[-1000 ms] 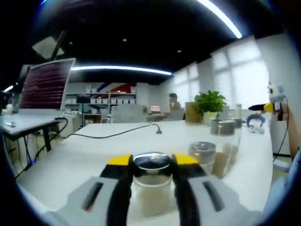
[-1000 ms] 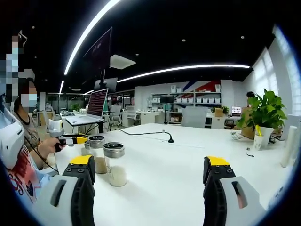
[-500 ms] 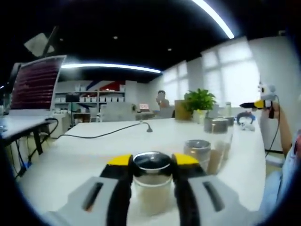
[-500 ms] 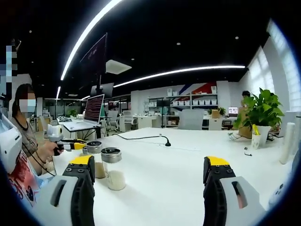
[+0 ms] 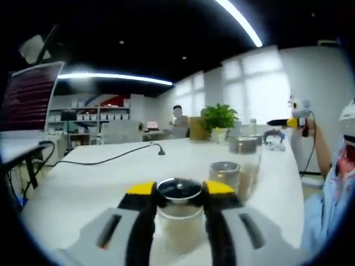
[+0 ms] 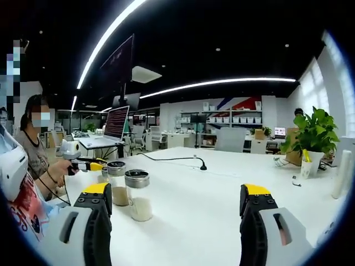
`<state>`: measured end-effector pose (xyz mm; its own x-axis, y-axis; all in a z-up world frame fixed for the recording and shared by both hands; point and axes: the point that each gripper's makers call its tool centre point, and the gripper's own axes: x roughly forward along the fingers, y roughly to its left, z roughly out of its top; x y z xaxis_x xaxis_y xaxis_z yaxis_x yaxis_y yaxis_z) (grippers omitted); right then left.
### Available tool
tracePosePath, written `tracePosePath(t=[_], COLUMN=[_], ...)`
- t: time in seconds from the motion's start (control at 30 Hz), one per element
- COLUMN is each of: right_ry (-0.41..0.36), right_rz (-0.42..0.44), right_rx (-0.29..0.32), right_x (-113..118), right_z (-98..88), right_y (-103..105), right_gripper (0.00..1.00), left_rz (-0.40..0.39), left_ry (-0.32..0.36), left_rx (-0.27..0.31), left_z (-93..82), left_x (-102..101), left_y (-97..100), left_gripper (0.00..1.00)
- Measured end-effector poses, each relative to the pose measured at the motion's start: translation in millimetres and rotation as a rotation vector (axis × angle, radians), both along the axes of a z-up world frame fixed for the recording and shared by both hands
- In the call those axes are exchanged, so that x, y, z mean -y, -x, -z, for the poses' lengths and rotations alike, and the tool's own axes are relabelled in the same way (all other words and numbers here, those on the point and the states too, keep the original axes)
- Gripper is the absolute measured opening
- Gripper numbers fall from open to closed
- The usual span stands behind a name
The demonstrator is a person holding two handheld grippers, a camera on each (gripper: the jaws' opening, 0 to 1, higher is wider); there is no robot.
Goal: Rotate the seasoning bottle until the label or dispensing opening points toward the visible target arrow and the bottle remains upright within the marked orientation range
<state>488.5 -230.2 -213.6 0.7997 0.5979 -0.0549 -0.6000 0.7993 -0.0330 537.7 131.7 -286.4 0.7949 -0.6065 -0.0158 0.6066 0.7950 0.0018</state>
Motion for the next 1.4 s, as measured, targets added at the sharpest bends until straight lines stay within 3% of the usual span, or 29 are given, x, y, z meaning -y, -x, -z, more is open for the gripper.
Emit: tracePosePath(t=[0.17, 0.33, 0.8, 1.13, 1.4], right_ry=[0.014, 0.022, 0.048, 0.011, 0.016], right_rz=[-0.019, -0.032, 0.029, -0.016, -0.003], right_rx=[0.023, 0.009, -0.002, 0.004, -0.015], right_x=[-5.6, -8.3, 3.5, -5.8, -2.4], right_z=[-4.0, -0.3, 2.0, -2.2, 1.8], right_y=[5.0, 5.5, 1.3, 4.8, 2.0], right_gripper=[0.99, 0.99, 0.99, 0.98, 0.98], left_rz=[0.057, 0.095, 0.202, 0.283, 0.295], left_ry=[-0.005, -0.014, -0.035, -0.059, -0.055], left_rx=[-0.011, -0.017, -0.032, -0.041, -0.022], left_z=[0.5, 1.3, 2.9, 3.9, 3.7], left_x=[1.7, 4.4, 6.4, 8.2, 9.5], left_y=[0.7, 1.7, 2.6, 4.0, 5.1], left_gripper=[0.34, 0.34, 0.34, 0.34, 0.34])
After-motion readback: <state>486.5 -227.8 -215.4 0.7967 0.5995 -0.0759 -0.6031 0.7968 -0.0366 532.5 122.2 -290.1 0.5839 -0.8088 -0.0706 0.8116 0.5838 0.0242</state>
